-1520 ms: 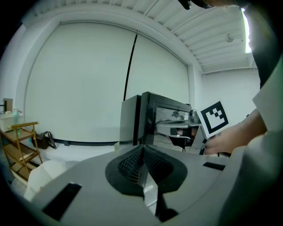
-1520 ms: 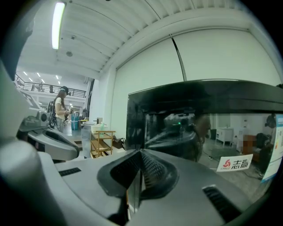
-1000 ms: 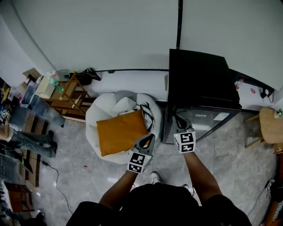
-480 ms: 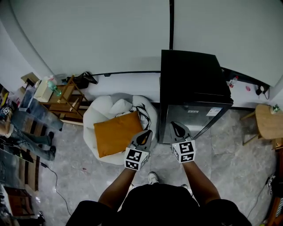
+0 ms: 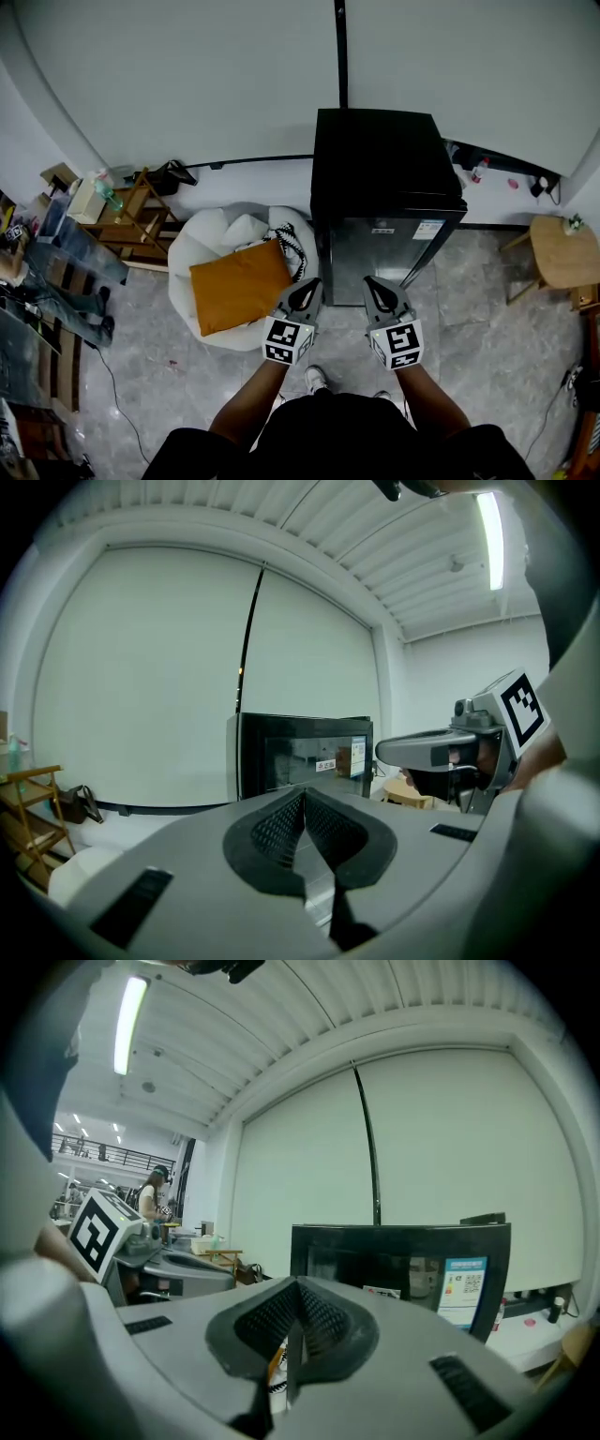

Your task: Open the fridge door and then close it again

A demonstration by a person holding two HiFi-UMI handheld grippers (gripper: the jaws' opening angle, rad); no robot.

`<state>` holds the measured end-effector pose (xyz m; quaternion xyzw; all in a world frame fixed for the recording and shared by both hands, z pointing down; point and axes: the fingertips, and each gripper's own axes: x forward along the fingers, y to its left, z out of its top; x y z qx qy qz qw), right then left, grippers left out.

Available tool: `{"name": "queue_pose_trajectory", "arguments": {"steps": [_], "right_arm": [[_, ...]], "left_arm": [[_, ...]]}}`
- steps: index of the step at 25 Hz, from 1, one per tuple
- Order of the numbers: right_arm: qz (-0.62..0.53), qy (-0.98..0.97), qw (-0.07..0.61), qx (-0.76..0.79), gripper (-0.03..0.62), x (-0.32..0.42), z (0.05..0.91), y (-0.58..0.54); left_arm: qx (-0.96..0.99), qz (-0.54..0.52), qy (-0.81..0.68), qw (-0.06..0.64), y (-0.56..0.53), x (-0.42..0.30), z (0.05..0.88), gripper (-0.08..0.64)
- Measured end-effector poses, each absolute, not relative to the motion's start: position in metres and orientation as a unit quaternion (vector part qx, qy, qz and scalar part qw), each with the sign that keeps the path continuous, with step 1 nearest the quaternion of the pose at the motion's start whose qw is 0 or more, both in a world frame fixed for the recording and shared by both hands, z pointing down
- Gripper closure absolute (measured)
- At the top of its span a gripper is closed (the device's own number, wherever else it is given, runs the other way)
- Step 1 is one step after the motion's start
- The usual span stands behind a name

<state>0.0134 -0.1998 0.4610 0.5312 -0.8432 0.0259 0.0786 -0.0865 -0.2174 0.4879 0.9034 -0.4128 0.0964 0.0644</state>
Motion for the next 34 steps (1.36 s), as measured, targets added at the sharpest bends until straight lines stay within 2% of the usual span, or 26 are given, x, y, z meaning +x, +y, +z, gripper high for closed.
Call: {"name": "queue_pose_trajectory", "arguments": {"steps": [10,34], "right_arm": [[0.018,-0.842,0.090,0.532,0.583,0.050,0.462,-0.166],[0.016,-0.856,0.085,0.510,0.583,0.067,0.465,-0.141]], "left_arm": [[0.901,0.102,-0.415,0.067,-0.184,-0.053,0.485,0.538],[0.887,0.101,-0.446,0.065,-0.139,-0.041,0.486,0.538]]}}
